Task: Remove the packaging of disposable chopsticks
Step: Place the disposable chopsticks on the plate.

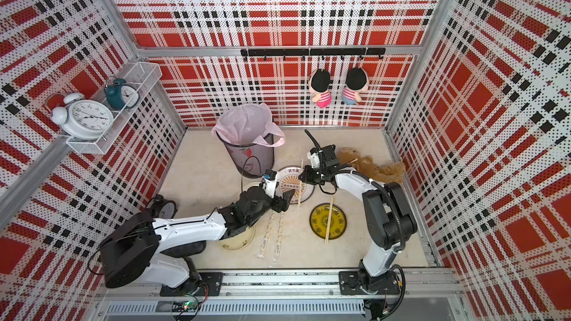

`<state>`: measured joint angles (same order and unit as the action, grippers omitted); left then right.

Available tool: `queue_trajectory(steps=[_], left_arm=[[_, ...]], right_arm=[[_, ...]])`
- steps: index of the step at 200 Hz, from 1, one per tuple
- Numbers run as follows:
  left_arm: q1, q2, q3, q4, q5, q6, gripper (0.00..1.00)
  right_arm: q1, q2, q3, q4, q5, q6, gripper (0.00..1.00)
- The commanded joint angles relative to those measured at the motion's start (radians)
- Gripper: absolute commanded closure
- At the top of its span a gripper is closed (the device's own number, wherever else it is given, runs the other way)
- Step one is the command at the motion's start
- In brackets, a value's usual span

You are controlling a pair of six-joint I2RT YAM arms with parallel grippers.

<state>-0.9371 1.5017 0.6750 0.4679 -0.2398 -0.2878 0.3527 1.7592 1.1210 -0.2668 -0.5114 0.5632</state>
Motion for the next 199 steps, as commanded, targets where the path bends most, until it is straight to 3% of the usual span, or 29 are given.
queue_trajectory(steps=[1,29,60,140,173,199], left_arm=[[-0.017,0.089,0.060,0.090,0.007,0.004,0.23],[-0.025,0.205,0.132,0.099,-0.007,0.005,0.29],[-0.006,0.283,0.189,0.097,0.038,-0.013,0.49],[0.021,0.402,0.274,0.052,0.072,-0.033,0.54],[0.041,0.428,0.285,0.052,0.109,-0.041,0.69],[0.041,0.438,0.282,0.052,0.120,-0.045,0.70]], right_arm=[[-0.019,0.061,0.053,-0.075,-0.059,0.028,1.00],[-0.030,0.106,0.068,-0.057,-0.074,0.036,1.00],[-0.036,0.132,0.081,-0.068,-0.071,0.027,1.00],[-0.069,0.169,0.083,-0.045,-0.106,0.032,1.00],[-0.070,0.183,0.091,-0.039,-0.115,0.032,0.98],[-0.075,0.193,0.091,-0.029,-0.114,0.033,0.98]])
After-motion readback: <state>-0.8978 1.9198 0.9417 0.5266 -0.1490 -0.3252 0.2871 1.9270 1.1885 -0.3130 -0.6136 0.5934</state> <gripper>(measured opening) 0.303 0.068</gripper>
